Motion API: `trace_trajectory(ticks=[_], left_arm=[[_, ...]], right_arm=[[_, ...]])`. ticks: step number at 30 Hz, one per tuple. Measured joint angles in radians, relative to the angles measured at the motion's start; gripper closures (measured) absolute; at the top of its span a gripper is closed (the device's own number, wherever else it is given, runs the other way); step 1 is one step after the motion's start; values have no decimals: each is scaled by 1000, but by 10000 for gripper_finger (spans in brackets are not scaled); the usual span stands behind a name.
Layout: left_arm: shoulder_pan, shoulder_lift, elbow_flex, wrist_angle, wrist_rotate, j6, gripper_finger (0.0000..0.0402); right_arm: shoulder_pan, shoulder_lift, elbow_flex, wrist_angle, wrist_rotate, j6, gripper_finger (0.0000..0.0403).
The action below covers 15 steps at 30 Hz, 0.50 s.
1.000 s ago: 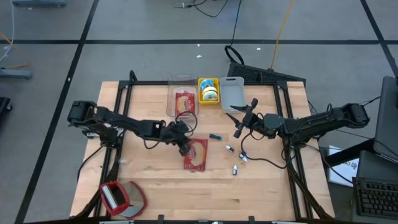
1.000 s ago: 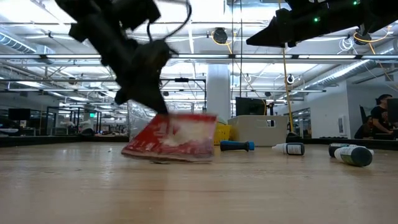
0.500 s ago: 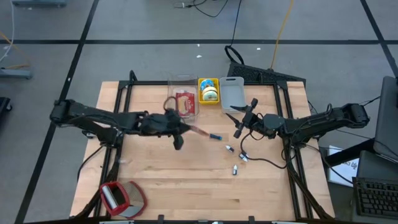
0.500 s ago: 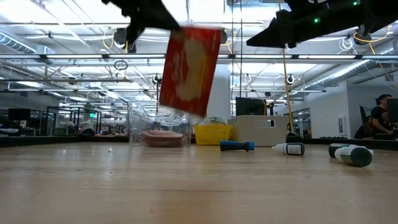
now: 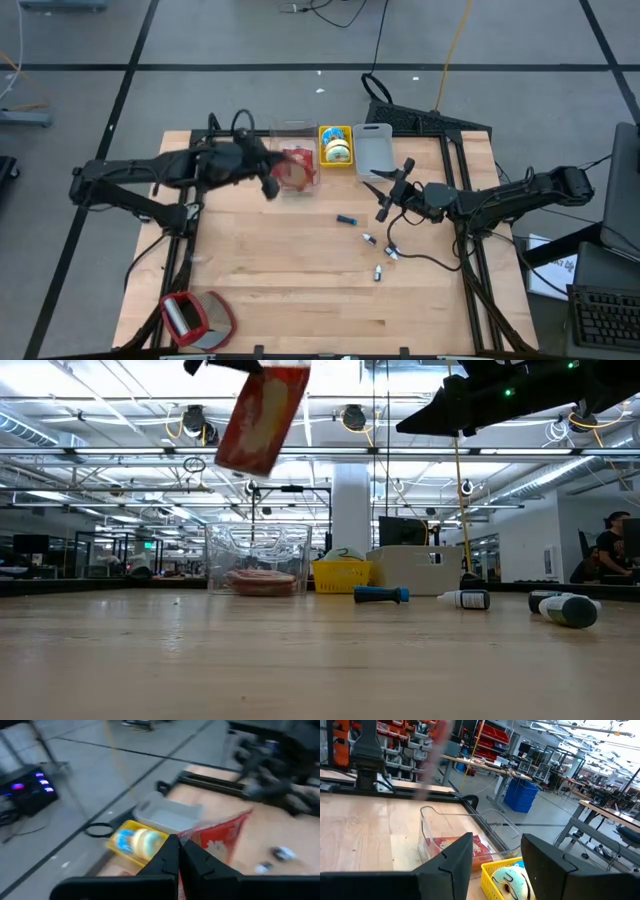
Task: Pick & Place Food Item
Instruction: Stack the red popcorn bag on top of the other red popcorn bags in the clear bin
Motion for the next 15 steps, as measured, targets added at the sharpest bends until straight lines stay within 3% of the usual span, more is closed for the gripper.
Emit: trace_trajectory(ticks=[8, 15], left_arm=[[201, 15, -34, 30, 146, 1, 401], [342, 15, -175, 177, 281, -61, 401]], right_arm=[[0, 0, 0, -3, 0, 2, 248], [-2, 0, 0, 0, 0, 3, 248]])
